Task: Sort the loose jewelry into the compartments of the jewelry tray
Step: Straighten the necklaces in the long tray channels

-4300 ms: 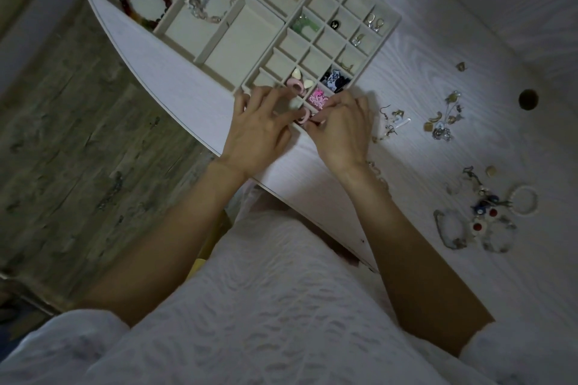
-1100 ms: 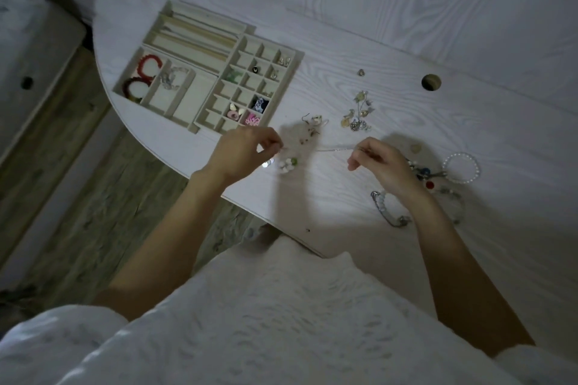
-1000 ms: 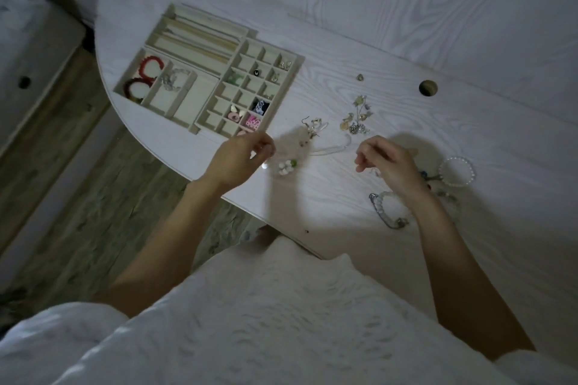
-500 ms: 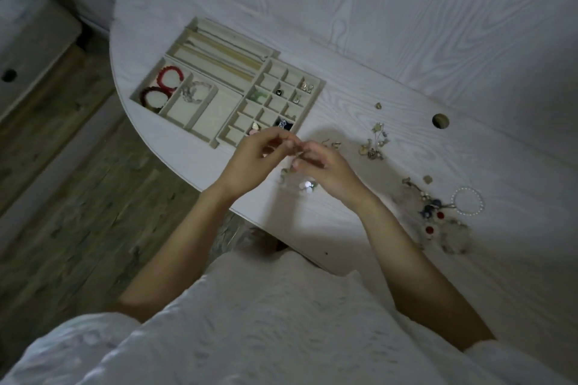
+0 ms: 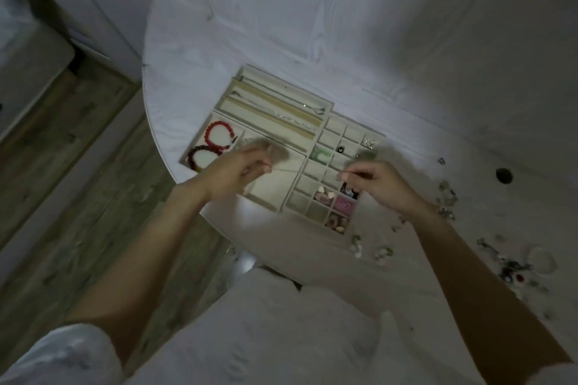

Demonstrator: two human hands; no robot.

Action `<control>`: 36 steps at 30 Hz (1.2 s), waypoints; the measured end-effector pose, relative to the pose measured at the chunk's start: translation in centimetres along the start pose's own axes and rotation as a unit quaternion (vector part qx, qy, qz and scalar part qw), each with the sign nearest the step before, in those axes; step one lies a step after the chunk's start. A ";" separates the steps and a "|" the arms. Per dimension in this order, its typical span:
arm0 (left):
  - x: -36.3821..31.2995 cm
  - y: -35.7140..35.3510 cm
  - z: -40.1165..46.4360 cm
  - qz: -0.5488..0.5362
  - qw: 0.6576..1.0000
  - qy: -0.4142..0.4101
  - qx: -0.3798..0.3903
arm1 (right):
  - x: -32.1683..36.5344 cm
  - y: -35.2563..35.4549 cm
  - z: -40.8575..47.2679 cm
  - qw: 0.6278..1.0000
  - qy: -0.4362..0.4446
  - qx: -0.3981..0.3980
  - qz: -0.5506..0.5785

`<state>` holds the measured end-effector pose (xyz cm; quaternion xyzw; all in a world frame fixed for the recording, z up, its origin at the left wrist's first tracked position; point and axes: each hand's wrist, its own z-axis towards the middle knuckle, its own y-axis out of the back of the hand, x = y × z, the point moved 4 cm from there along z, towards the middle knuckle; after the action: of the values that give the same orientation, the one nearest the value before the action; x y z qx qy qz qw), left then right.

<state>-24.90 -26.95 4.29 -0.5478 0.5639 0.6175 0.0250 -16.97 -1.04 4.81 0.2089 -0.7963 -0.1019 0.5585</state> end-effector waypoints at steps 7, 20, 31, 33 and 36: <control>7.2 6.9 3.5 -0.164 0.970 0.086 -0.156 | 2.1 -1.5 7.5 0.994 -0.016 -0.107 -0.007; 11.6 10.5 12.7 0.261 0.952 -0.114 -0.111 | 2.1 -2.8 13.2 0.928 -0.030 -0.186 -0.321; 12.0 11.3 13.6 0.310 0.943 -0.111 -0.047 | 2.7 -3.0 13.6 0.906 -0.003 -0.182 -0.383; 12.0 11.3 13.8 0.319 0.939 -0.124 -0.035 | 2.6 -3.2 13.7 0.896 0.012 -0.180 -0.407; 12.0 11.2 14.2 0.323 0.932 -0.162 -0.024 | 2.6 -3.3 13.7 0.892 0.014 -0.173 -0.418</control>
<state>-46.10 -27.79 -0.05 -0.2295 0.6836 0.6859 -0.0981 -29.78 -6.14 0.86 0.4235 -0.5974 -0.4590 0.5030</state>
